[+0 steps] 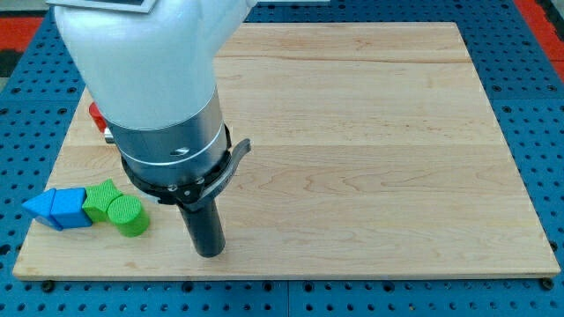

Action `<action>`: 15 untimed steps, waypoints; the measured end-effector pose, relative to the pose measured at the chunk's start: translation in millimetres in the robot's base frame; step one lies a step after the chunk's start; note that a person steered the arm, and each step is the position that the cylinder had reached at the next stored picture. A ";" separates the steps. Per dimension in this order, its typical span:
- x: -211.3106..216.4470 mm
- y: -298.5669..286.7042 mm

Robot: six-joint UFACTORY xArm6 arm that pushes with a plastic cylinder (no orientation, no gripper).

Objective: Push the green star and blue cube towards the center of the board

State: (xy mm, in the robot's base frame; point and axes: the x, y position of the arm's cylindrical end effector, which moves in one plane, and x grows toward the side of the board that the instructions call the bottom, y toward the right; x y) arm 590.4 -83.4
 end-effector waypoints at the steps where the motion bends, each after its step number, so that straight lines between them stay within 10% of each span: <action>1: -2.1 0.0; 7: -11.1 -221.3; 15: -105.9 -55.1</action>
State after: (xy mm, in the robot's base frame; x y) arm 484.5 -138.5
